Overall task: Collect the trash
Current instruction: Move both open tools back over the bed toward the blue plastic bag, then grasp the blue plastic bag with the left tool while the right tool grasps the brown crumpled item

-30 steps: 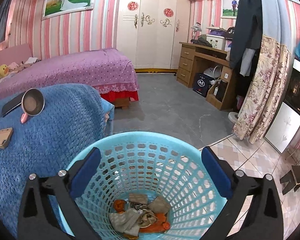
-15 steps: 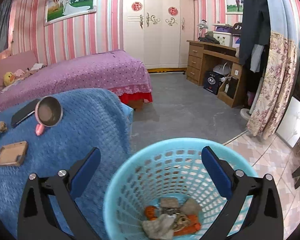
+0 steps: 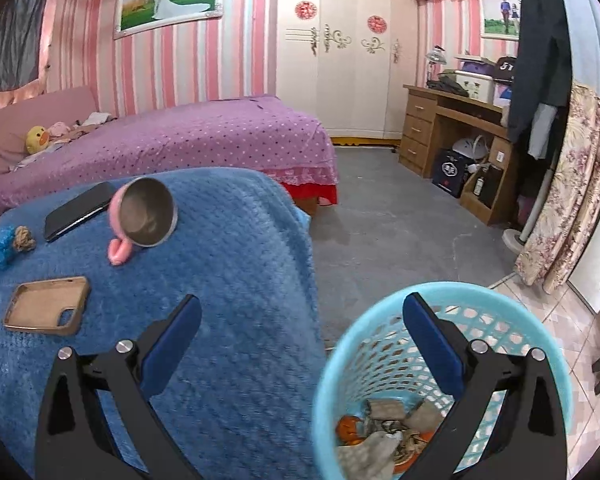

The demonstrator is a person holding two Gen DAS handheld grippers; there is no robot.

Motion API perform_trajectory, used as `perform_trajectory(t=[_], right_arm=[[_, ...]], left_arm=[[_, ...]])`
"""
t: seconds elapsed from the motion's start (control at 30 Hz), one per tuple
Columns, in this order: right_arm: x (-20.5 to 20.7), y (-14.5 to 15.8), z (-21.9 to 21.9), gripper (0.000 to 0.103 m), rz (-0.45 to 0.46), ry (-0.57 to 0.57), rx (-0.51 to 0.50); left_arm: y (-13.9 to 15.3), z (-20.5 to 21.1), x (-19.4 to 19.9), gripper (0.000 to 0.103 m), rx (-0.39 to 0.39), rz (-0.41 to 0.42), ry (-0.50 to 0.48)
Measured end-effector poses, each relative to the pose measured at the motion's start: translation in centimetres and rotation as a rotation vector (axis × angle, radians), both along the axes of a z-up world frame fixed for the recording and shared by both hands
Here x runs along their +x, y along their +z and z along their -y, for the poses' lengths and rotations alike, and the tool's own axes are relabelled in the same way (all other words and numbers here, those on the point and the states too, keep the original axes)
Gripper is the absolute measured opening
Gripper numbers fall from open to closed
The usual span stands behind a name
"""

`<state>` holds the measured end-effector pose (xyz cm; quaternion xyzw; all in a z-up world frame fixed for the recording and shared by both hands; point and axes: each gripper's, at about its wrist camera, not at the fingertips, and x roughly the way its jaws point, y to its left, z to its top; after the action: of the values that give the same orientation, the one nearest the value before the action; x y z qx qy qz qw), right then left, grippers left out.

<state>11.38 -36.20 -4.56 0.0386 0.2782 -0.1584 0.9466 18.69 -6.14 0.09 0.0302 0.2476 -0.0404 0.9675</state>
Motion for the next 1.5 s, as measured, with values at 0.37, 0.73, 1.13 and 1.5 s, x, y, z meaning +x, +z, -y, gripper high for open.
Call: perform_trajectory(t=[0.37, 0.73, 1.13, 1.5], right_arm=[[3.1, 1.2, -6.1, 0.098, 0.003, 0.115, -0.024], [9.3, 1.3, -14.9, 0.098, -0.023, 0.293, -0.038], [12.5, -0.2, -17.8, 0.098, -0.100, 0.324, -0.067], [13.1, 0.8, -22.0, 0.098, -0.079, 0.375, -0.088]], left_arm=[[-1.3, -9.4, 4.1, 0.097, -0.009, -0.069, 0.151], [-5.6, -15.8, 7.2, 0.097, -0.001, -0.196, 0.231], [-6.8, -14.4, 9.6, 0.067, -0.140, -0.252, 0.116], [-5.7, -16.5, 7.9, 0.016, -0.203, -0.212, 0.086]])
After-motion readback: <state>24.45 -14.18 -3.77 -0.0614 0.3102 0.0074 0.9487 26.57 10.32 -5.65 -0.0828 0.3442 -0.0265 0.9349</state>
